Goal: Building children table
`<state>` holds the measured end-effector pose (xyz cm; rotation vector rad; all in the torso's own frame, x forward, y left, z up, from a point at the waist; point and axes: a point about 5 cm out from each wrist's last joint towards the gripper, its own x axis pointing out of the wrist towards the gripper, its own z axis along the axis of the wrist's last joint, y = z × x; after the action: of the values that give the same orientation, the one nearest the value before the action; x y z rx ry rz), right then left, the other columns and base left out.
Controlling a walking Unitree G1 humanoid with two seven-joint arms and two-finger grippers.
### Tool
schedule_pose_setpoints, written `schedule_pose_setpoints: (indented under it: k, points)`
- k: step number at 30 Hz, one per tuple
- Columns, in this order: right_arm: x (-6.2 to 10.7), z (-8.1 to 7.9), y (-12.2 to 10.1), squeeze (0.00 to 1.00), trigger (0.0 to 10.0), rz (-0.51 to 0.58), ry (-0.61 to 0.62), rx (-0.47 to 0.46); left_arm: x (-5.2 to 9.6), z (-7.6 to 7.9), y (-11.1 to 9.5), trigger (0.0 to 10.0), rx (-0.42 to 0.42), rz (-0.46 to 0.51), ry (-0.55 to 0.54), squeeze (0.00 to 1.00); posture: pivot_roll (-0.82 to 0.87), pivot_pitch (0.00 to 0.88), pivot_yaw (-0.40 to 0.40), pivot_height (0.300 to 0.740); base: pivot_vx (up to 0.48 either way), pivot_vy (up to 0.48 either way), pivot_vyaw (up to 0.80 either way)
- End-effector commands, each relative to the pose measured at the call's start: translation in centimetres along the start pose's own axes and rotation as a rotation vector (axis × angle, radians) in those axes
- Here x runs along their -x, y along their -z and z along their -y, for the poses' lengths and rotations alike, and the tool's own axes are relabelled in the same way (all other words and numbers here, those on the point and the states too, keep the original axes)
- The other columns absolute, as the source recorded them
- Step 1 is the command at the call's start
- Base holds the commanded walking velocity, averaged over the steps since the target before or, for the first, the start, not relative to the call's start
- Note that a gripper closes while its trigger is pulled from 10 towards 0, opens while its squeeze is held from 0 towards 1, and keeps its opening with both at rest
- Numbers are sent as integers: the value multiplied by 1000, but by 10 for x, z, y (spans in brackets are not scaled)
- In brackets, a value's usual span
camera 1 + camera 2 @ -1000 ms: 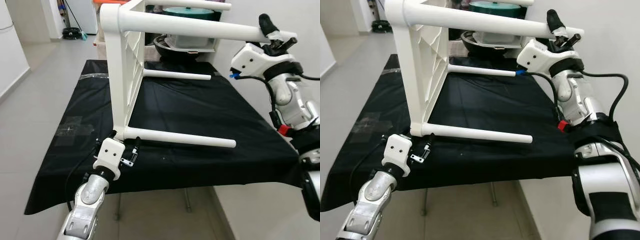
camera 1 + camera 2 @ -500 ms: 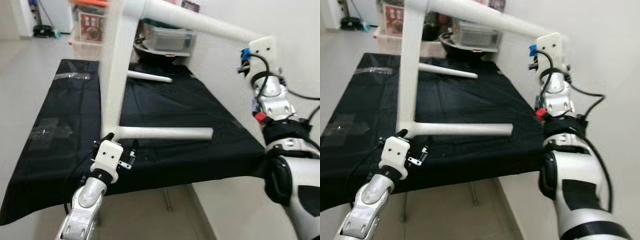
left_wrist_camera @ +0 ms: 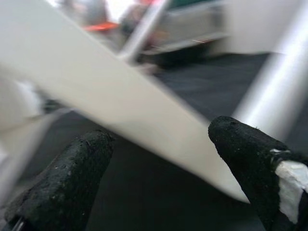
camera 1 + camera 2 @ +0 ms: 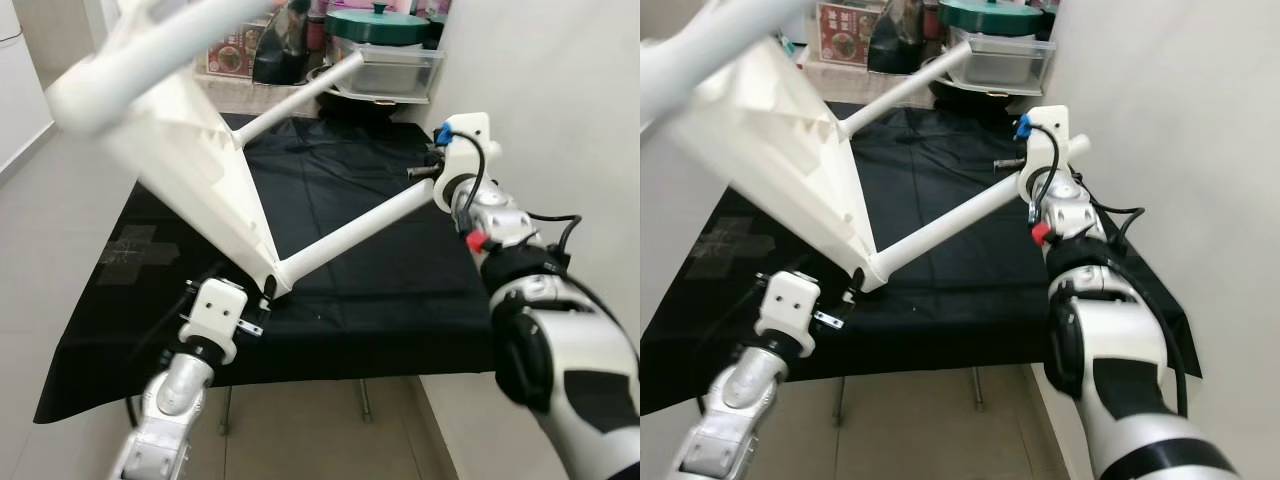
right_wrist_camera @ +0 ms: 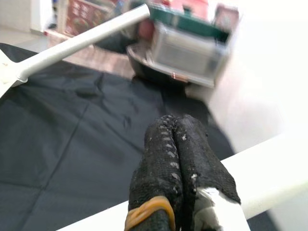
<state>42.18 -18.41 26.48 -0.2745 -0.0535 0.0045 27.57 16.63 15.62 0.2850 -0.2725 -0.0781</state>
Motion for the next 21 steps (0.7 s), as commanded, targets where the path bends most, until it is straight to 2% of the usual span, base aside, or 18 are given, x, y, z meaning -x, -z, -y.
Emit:
schedule_pose_setpoints:
  k: [1, 2, 3, 5, 6, 7, 8, 9, 10, 11, 12, 13, 16, 21]
  points:
    - [7, -10, 39, 0, 10000, -122, -47, 10, 3, -24, 10, 10000, 9, -71, -111, 0, 59, 0, -146, 740, 0, 0, 0]
    - [9, -25, 49, 0, 10000, -144, -102, -34, 14, -48, 24, 10000, -36, -158, -231, 0, 63, 0, -146, 740, 0, 0, 0]
    - [9, -25, 49, 0, 10000, -144, -102, -34, 14, -48, 24, 10000, -36, -158, -231, 0, 63, 0, -146, 740, 0, 0, 0]
    - [14, -48, 61, 0, 10000, -180, -183, -80, 34, -80, 40, 10000, -114, -265, -389, 0, 68, 0, -148, 740, 0, 0, 0]
    - [16, -57, 66, 0, 10000, -201, -209, -83, 45, -95, 41, 10000, -176, -283, -472, 0, 68, 0, -148, 740, 0, 0, 0]
    - [16, -57, 66, 0, 10000, -201, -209, -83, 45, -95, 41, 10000, -176, -283, -472, 0, 68, 0, -148, 740, 0, 0, 0]
    - [18, -63, 71, 0, 10000, -227, -224, -98, 54, -113, 40, 10000, -196, -296, -556, 0, 88, 0, -166, 740, 0, 0, 0]
    - [18, -63, 71, 0, 10000, -227, -224, -98, 54, -113, 40, 10000, -196, -296, -556, 0, 88, 0, -166, 740, 0, 0, 0]
    - [20, -69, 78, 0, 10000, -258, -232, -112, 61, -128, 37, 10000, -203, -297, -628, 0, 92, 0, -169, 740, 0, 0, 0]
    - [24, -73, 90, 0, 10000, -297, -239, -110, 60, -141, 27, 10000, -224, -261, -673, 0, 105, 0, -177, 740, 0, 0, 0]
    - [24, -73, 90, 0, 10000, -297, -239, -110, 60, -141, 27, 10000, -224, -261, -673, 0, 105, 0, -177, 740, 0, 0, 0]
    - [28, -76, 98, 0, 10000, -321, -244, -106, 58, -148, 19, 10000, -236, -234, -693, 0, 108, 0, -179, 740, 0, 0, 0]
    - [38, -83, 118, 0, 10000, -379, -266, -88, 41, -155, -4, 10000, -268, -142, -687, 0, 103, 0, -173, 740, 0, 0, 0]
    - [44, -85, 128, 0, 10000, -412, -269, -82, 34, -151, -8, 10000, -248, -128, -679, 0, 97, 0, -167, 740, 0, 0, 0]
